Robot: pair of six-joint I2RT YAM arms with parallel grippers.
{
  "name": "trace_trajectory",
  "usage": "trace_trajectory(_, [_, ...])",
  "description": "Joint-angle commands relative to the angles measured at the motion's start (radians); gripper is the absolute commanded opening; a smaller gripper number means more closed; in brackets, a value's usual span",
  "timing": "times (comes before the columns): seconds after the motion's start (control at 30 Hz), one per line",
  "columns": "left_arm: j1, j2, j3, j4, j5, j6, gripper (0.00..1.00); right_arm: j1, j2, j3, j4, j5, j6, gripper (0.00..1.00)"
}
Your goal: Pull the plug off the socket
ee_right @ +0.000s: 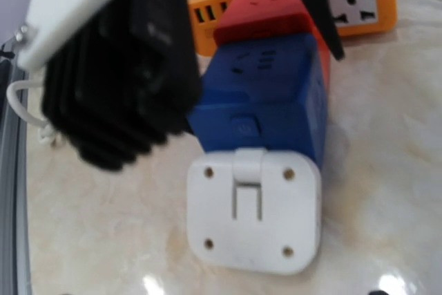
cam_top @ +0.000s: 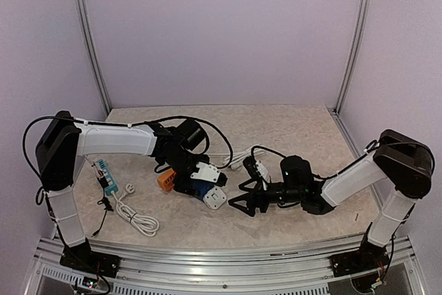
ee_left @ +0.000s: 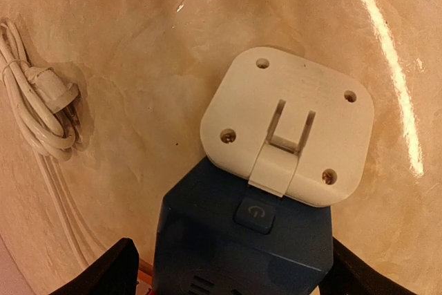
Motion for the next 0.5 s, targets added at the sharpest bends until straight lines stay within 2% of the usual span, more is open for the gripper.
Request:
trace_trajectory(0.0, [-0.020, 0.042, 0.030, -0.024, -0.017, 0.022, 0.84, -0.036, -0.050, -0.059, 0.064, -0.036, 0.043, 0.91])
trace_trajectory(0.27, [-0.067, 0.064, 0.050, -0.050, 0.002, -0.034, 0.74, -0.072, -0.105, -0.115, 0.066, -0.036, 0.051, 0.91])
trace_trajectory(0.47, [-0.111, 0.079, 0.098, -0.066, 0.040, -0.102, 0.60, -0.111, -0.124, -0.156, 0.098, -0.049, 0.100, 0.91])
